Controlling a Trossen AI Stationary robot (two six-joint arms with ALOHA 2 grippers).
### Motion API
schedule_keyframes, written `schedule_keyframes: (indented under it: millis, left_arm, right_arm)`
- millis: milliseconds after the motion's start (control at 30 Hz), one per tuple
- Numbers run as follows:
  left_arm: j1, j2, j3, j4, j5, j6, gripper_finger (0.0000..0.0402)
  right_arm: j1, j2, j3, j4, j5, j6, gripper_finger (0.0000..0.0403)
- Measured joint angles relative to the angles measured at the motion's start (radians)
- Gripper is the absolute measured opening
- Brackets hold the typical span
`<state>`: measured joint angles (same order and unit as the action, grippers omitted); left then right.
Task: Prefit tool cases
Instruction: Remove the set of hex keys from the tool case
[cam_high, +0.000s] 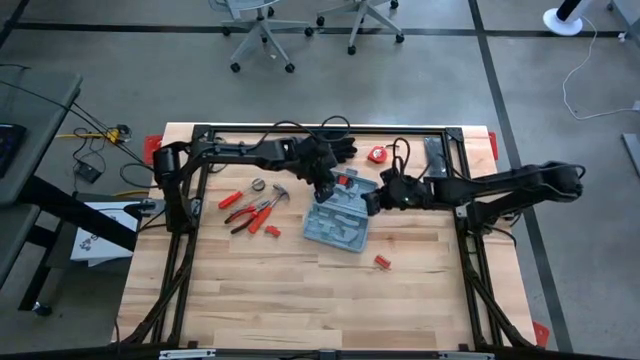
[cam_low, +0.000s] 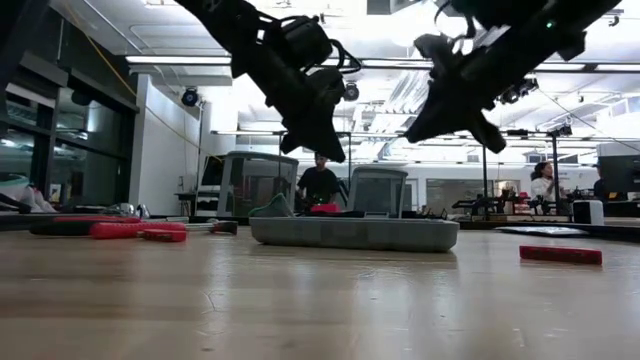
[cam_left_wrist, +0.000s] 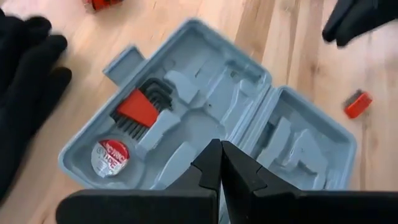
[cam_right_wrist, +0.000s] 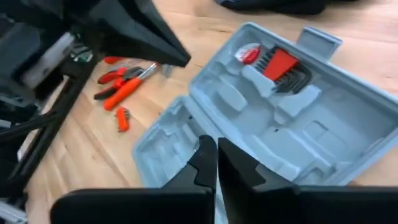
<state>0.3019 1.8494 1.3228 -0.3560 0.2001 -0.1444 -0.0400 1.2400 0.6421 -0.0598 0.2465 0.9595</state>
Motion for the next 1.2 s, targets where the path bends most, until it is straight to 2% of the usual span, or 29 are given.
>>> schedule_keyframes:
  millis: [233,400,700,833,933,1067,1200]
  left_arm:
    - [0.000,0.097,-0.002,0.031,0.009,-0.019,0.0000]
    - [0.003,0.161,-0.002,0.100,0.028,-0.040,0.0000]
    - [0.034,0.146,-0.002,0.086,0.057,-0.062,0.0000]
    - [0.054,0.141,-0.001,0.063,0.053,-0.040,0.0000]
    - [0.067,0.141,-0.001,0.062,0.051,-0.017,0.0000]
    - [0.084,0.142,-0.001,0.065,0.052,-0.010,0.0000]
    - [0.088,0.165,-0.001,0.065,0.054,-0.010,0.0000]
  right_arm:
    - [-0.101,0.083,0.000,0.013,-0.102,-0.041,0.0003]
    - [-0.160,0.152,0.000,0.023,-0.122,-0.037,0.0001]
    - [-0.203,0.188,0.000,0.093,-0.184,-0.098,0.0008]
    - [-0.229,0.188,0.000,0.123,-0.241,-0.156,0.0050]
    - [-0.255,0.188,0.000,0.157,-0.290,-0.196,0.0100]
    - [-0.299,0.189,0.000,0.163,-0.297,-0.185,0.0162]
    - [-0.346,0.217,0.000,0.188,-0.327,-0.176,0.0193]
